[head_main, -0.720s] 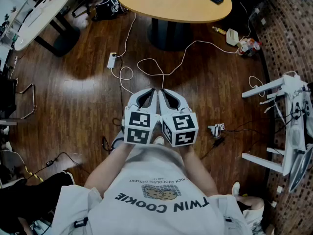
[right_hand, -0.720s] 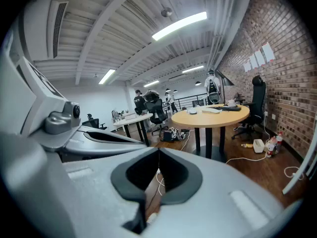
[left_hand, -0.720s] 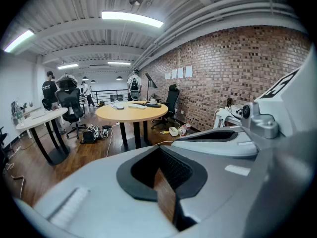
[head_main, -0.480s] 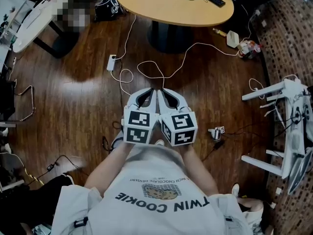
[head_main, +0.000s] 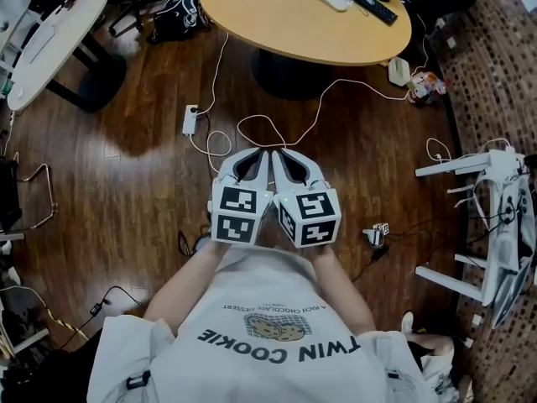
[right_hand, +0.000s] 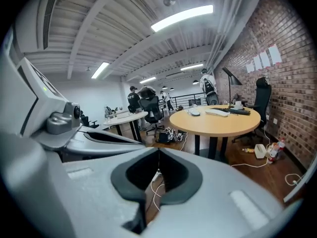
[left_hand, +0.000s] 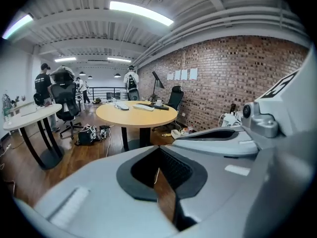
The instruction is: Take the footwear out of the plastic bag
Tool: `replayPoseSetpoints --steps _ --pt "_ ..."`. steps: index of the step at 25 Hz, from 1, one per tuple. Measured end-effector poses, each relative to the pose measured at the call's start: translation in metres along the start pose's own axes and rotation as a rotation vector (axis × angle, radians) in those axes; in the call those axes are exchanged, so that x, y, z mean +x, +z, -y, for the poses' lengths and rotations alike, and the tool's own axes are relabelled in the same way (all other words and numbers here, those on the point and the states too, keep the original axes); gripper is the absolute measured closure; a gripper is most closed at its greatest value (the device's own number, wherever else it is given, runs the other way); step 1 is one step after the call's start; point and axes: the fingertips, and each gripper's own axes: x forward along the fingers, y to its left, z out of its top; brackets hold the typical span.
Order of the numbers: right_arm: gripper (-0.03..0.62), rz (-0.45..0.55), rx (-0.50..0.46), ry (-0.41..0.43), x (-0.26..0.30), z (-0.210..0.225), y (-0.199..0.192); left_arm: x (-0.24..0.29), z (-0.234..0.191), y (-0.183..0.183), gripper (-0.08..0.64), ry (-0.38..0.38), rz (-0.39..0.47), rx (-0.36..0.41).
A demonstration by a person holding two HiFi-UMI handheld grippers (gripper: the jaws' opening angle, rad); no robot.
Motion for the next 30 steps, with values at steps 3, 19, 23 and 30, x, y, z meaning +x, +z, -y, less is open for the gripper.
replayPoseSetpoints --steps 3,19,23,30 --pt "0.589 -0.006 -0.005 -0.021 0.035 -0.011 0.018 0.008 -0.04 0.009 0.554 -0.018 0.002 -0.008" --pt "0.589 -0.032 -0.035 -0.064 0.16 -0.034 0.076 0.051 -0.169 0.043 0.554 -0.062 0.008 -0.04" --pt "0.589 -0.031 -0.026 -0.053 0.182 -0.022 0.082 0.072 -0.181 0.051 0.554 -0.056 -0.002 -0.032" --pt "0.589 -0.029 -0.015 -0.039 0.235 0.014 0.103 0.127 -0.21 0.078 0.554 -0.041 -0.012 -0.027"
